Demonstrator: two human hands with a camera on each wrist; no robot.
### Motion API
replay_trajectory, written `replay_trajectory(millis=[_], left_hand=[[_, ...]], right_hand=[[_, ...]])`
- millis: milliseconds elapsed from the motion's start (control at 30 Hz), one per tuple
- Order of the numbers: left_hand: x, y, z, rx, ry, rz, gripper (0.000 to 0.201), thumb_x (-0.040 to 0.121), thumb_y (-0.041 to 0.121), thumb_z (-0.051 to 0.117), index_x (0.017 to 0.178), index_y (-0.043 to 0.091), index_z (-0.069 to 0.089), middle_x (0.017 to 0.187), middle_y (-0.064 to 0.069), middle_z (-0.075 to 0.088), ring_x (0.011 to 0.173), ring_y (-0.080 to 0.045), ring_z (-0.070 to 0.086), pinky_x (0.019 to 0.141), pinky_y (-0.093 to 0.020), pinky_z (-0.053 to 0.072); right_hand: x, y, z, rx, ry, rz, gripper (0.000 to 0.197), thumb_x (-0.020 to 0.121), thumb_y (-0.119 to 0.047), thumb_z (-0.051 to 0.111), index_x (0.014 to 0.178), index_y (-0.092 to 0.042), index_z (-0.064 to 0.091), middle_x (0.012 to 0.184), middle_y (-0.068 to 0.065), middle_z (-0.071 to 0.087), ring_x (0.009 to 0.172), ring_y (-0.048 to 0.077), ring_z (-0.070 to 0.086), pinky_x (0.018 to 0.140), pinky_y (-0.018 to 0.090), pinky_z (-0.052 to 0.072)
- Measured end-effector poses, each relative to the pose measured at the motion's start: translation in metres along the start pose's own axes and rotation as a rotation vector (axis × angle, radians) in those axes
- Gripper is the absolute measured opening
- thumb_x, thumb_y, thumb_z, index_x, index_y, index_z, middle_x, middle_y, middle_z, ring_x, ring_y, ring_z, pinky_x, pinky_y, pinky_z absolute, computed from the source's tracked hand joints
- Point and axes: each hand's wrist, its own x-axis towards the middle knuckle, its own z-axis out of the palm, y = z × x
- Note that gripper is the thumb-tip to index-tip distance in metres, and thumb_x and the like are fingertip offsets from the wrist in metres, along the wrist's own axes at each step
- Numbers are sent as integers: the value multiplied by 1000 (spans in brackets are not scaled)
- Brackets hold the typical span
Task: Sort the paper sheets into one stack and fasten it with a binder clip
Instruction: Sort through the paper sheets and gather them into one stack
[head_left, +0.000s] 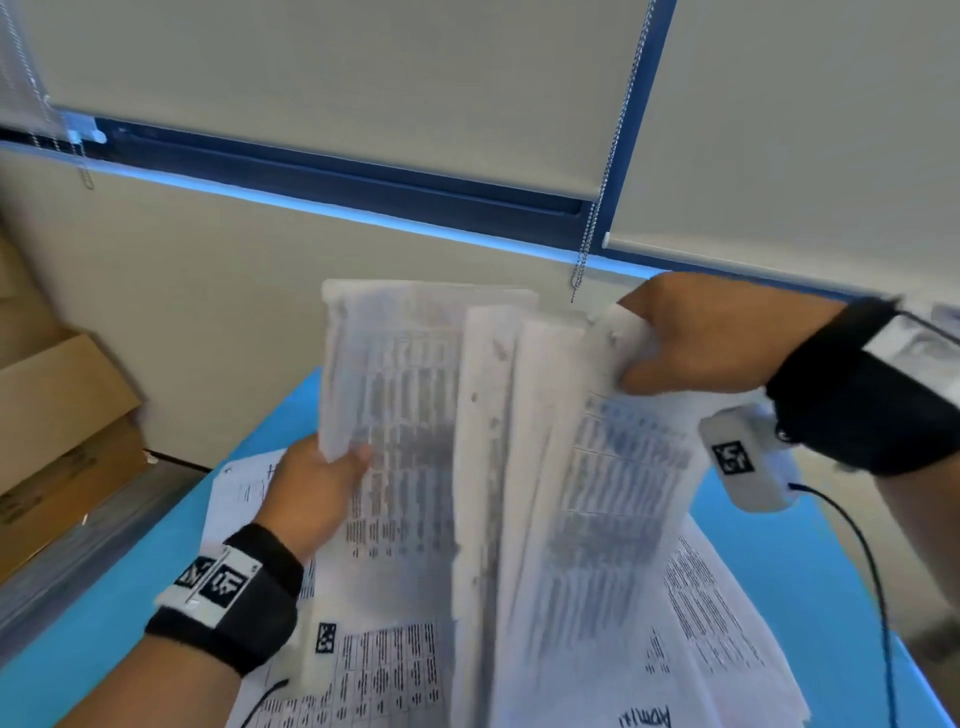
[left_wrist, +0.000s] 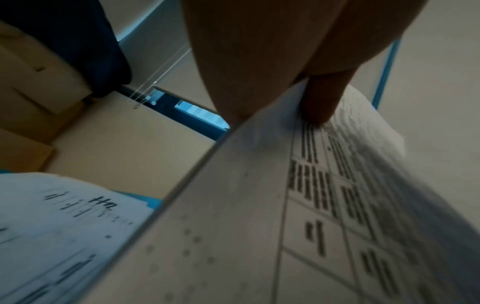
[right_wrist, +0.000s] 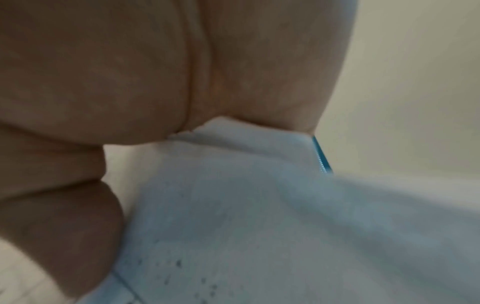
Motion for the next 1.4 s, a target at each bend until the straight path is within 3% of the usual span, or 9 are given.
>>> replay_trajectory(millis=[133, 267, 400, 533, 600, 733, 1000, 1167, 1400], left_hand=[[-12, 17, 12, 127, -231, 152, 14, 86, 2, 61, 73, 3, 67, 71, -10, 71, 63, -8, 59, 63, -28, 49], [-23, 33, 16, 108, -375, 163, 11, 87, 6, 64, 86, 5, 75, 86, -4, 77, 81, -13, 71, 70, -22, 56], [-30, 30, 17, -245, -340, -77, 32, 98, 29, 50, 93, 18, 79, 97, -4, 77, 94, -20, 72, 73, -26, 57], [-35, 19, 18, -384, -443, -83, 79, 57, 74, 74, 114, 19, 71, 114, -3, 74, 107, -19, 69, 88, -37, 57], [-39, 15, 23, -167, -408, -37, 74, 48, 61, 86, 109, 23, 69, 106, 5, 76, 101, -13, 71, 95, -40, 54], [-40, 6, 34, -4, -288, -47, 24, 81, 15, 76, 101, 27, 71, 97, 12, 77, 96, -9, 72, 97, -44, 53], [-34, -7, 23, -86, -121, -145, 13, 91, 10, 65, 97, 19, 72, 91, 1, 78, 90, -22, 73, 90, -46, 55], [-25, -46, -7, -419, 10, -331, 26, 93, 1, 57, 109, 18, 68, 106, -4, 75, 102, -27, 68, 96, -44, 47], [-23, -101, -28, -573, 131, -505, 35, 91, 2, 59, 125, 12, 61, 128, -13, 65, 113, -35, 61, 106, -55, 39]], right_hand=[[22, -14, 18, 60, 34, -121, 75, 76, -22, 72, 143, -25, 37, 115, -20, 54, 100, 10, 55, 87, 23, 40], [36, -18, 28, -24, 40, -188, 34, 80, -24, 66, 114, -20, 64, 98, -8, 65, 88, 17, 62, 69, 23, 43], [38, -18, 32, -77, 95, -169, 9, 81, -23, 63, 88, -16, 63, 70, -4, 59, 67, 17, 55, 53, 24, 36], [41, -11, 38, -51, 104, -144, 10, 81, -22, 62, 80, -13, 58, 72, 4, 61, 66, 22, 55, 54, 28, 41], [41, -9, 39, -9, 107, -151, 10, 82, -21, 63, 79, -14, 58, 74, 5, 62, 67, 22, 56, 55, 29, 43], [40, -12, 41, 59, 94, -190, 12, 84, -28, 69, 92, -21, 65, 83, -5, 64, 76, 15, 59, 64, 28, 47], [46, 1, 51, 188, 277, -128, 39, 79, -59, 66, 90, -25, 49, 82, -8, 55, 73, 11, 51, 61, 25, 38], [49, 39, 74, 361, 370, -9, 36, 85, -53, 64, 97, -20, 55, 87, -9, 60, 74, 6, 56, 65, 22, 43], [64, 108, 163, 190, -51, 264, 15, 87, -30, 66, 80, -21, 56, 85, 0, 62, 84, 24, 58, 73, 29, 44]])
